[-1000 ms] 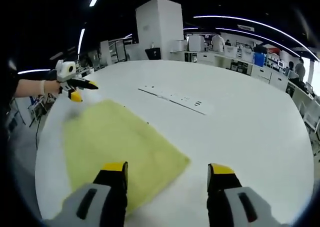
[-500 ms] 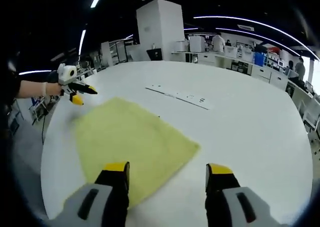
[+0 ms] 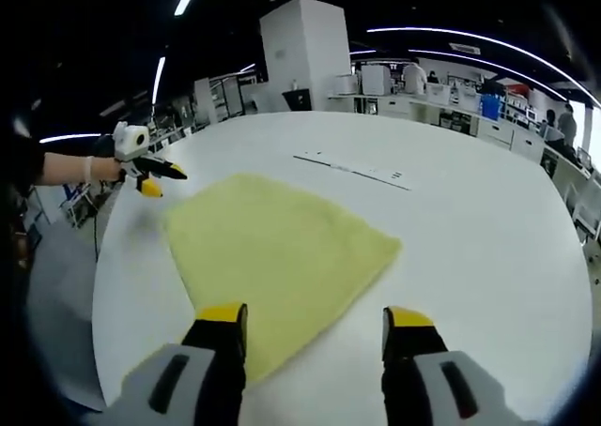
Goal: Fold the garment on the visible template until the final outline fits inside the template.
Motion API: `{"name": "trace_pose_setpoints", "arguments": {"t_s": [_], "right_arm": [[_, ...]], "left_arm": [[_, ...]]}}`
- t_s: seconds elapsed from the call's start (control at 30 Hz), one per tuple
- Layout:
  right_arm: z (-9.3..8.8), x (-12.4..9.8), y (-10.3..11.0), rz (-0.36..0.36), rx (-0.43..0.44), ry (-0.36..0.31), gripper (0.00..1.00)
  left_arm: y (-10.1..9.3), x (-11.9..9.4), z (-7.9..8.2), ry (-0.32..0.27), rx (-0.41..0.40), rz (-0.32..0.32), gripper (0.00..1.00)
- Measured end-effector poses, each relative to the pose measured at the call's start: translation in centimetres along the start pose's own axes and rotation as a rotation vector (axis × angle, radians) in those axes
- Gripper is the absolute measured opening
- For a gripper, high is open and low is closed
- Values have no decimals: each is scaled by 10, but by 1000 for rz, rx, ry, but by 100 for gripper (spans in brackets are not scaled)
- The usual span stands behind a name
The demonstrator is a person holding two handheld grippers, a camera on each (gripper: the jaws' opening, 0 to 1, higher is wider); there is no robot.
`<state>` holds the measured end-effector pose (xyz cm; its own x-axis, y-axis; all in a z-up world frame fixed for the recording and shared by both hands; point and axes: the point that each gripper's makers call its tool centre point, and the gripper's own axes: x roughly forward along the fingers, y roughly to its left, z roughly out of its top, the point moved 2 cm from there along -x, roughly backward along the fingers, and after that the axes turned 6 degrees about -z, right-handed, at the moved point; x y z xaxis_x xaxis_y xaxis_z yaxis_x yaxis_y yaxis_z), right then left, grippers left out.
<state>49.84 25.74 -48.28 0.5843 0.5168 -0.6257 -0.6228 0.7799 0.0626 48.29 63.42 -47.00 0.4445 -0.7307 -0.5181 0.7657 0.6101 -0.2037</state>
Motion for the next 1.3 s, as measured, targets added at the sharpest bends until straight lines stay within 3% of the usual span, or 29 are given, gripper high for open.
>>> {"name": "trace_pose_setpoints", "arguments": {"t_s": [0.13,0.33,0.67,0.9,1.3], "right_arm": [[-9,-10,9,4,0,-2,55],[-23,-22,19,0,18,-4,54],[-42,-33,29,1,50,1,51],[-54,-27,39,50,67,30,24],[-66,-10,41,53,43,57,13]], "left_arm": [[-5,-8,-9,5,-10,-1,48],[-27,-13,-26,18,-30,-10,44],[-34,-11,-47,27,-70,-25,40],[-37,-10,-52,32,-99,-8,30],[-39,-1,-59,34,-115,0,23]]}}
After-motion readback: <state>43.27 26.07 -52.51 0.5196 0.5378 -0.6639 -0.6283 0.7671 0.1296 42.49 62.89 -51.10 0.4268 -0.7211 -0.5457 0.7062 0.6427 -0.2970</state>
